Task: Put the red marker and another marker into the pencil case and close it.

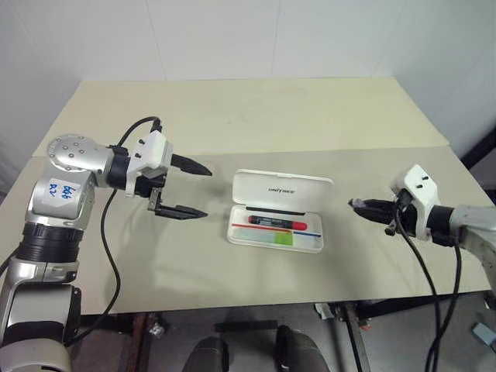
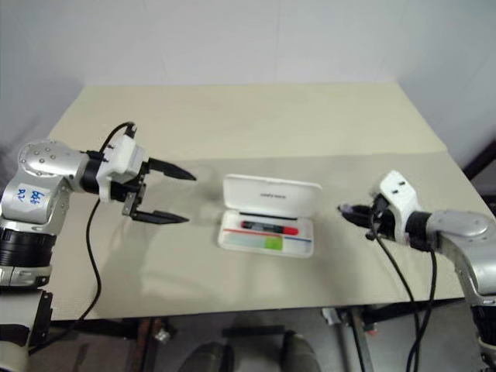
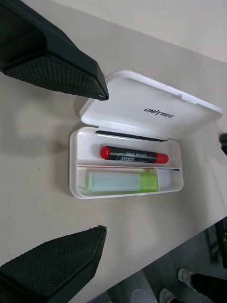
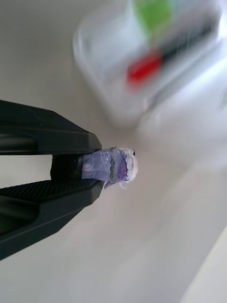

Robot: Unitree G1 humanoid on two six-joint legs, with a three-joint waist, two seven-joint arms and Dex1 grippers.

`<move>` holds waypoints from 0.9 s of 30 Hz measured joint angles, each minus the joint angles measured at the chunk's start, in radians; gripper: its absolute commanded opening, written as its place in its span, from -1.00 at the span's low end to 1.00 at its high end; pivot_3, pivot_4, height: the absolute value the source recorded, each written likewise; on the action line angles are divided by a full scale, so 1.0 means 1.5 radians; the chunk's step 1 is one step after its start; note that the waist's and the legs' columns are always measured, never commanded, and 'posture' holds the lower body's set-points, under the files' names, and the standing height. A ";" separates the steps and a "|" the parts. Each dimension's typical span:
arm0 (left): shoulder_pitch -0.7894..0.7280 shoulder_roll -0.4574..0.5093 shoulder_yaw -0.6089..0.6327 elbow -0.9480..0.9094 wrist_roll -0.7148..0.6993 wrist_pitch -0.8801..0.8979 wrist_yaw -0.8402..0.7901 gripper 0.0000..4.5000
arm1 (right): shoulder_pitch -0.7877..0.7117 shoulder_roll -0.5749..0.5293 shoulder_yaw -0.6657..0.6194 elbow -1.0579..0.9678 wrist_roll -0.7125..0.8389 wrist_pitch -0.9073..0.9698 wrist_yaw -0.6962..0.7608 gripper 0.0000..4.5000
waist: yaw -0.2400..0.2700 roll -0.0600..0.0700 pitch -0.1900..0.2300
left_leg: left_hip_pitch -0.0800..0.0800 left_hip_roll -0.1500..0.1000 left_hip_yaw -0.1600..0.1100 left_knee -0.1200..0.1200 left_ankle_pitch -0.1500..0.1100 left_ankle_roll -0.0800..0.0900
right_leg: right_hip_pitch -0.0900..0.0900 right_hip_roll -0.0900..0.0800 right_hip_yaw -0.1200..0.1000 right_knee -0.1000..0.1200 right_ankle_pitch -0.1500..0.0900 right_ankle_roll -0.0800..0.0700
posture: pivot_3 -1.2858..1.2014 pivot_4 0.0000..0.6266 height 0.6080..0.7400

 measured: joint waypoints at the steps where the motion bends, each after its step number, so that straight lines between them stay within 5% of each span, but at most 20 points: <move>1: 0.009 0.001 0.005 -0.003 -0.002 0.000 0.003 1.00 | -0.016 0.002 0.014 0.002 0.003 -0.011 0.024 -0.84 | -0.002 0.000 0.000 | 0.000 0.000 0.000 0.000 0.000 0.000 | 0.000 0.000 0.000 0.000 0.000 0.000 | 0.03 -0.52 1.00; 13: 0.108 0.006 0.040 -0.058 -0.033 0.014 0.036 1.00 | -0.122 0.093 0.200 0.076 -0.054 -0.090 0.164 -0.84 | 0.002 0.000 0.000 | -0.001 0.003 0.001 0.000 0.000 -0.001 | -0.001 -0.001 0.000 0.000 0.000 0.000 | 0.03 -0.52 1.00; 27: 0.116 0.016 0.041 -0.080 -0.046 0.018 0.054 1.00 | -0.118 0.119 0.210 0.164 -0.108 -0.126 0.184 -0.84 | -0.002 0.000 0.000 | 0.000 0.003 0.002 0.000 0.000 -0.002 | -0.001 0.000 0.000 0.001 0.000 -0.001 | 0.03 -0.52 1.00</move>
